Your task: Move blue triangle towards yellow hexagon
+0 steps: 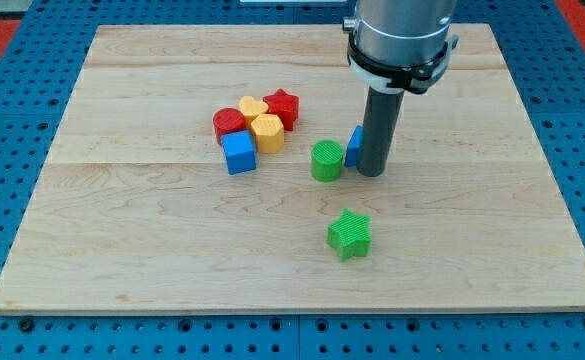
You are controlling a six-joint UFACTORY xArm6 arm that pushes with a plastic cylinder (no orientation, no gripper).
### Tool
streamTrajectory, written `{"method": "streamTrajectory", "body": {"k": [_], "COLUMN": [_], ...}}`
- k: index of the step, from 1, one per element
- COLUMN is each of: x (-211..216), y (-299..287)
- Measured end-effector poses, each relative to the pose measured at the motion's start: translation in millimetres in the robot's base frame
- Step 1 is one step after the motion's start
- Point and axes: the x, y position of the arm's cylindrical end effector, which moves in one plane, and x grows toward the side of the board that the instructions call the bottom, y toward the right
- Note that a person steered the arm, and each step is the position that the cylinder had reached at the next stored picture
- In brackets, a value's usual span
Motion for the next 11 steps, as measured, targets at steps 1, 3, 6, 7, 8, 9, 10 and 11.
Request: {"method": "streamTrajectory", "body": {"k": [1, 3, 6, 7, 8, 9, 10, 11], "x": [-4.5, -9.9, -17.5, -28.3, -31.6, -31.0, -20.4, -8.5], "y": [-26.8, -71.6, 77.0, 39.4, 37.1, -18.2, -21.5, -18.2]}}
